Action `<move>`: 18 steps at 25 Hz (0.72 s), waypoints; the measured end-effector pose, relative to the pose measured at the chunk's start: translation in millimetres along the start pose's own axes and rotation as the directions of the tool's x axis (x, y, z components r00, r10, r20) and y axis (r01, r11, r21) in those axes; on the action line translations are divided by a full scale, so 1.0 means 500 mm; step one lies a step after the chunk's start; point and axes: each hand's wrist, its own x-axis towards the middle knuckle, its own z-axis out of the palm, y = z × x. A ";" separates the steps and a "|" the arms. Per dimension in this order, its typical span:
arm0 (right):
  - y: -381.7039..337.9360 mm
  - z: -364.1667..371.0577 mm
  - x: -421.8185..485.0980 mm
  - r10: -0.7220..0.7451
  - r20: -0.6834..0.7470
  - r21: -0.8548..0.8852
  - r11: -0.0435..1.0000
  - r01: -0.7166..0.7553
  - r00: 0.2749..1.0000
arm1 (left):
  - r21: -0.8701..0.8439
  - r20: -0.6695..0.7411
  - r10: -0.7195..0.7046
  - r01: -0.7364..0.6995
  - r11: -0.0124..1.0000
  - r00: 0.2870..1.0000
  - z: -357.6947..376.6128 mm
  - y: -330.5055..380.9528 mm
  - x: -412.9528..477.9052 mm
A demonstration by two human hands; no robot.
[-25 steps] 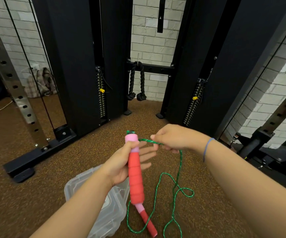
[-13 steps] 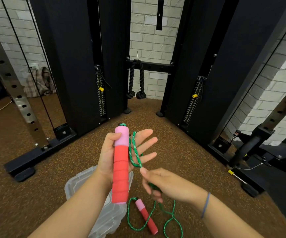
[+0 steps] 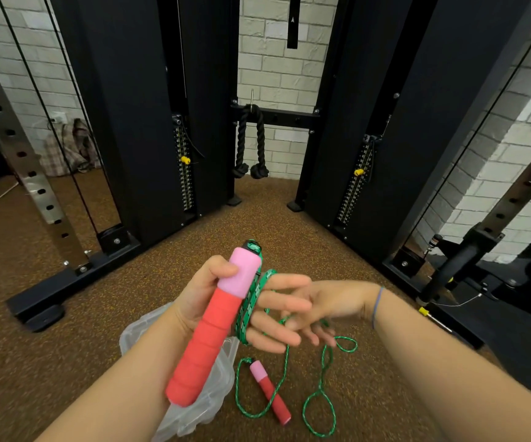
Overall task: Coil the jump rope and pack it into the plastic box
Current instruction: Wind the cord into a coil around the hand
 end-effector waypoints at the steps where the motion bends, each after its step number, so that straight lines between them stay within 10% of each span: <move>1: -0.014 -0.016 -0.010 0.063 0.003 -0.090 0.994 -0.063 0.998 | 0.036 0.029 0.023 -0.024 0.999 0.999 0.004 0.002 -0.002; 6: -0.059 -0.076 -0.025 0.110 -0.306 -0.448 0.860 -0.245 0.946 | 0.144 0.122 -0.058 0.040 0.989 0.991 0.015 0.004 0.000; 13: -0.098 -0.040 -0.048 -0.246 -0.485 -0.034 0.964 0.264 0.839 | 0.218 -0.142 -0.193 0.221 0.950 0.971 -0.022 -0.001 -0.010; 18: -0.112 0.008 -0.041 -0.322 -0.648 -0.344 0.932 0.112 0.690 | 0.405 -0.500 0.033 0.200 0.892 0.865 -0.009 0.002 0.005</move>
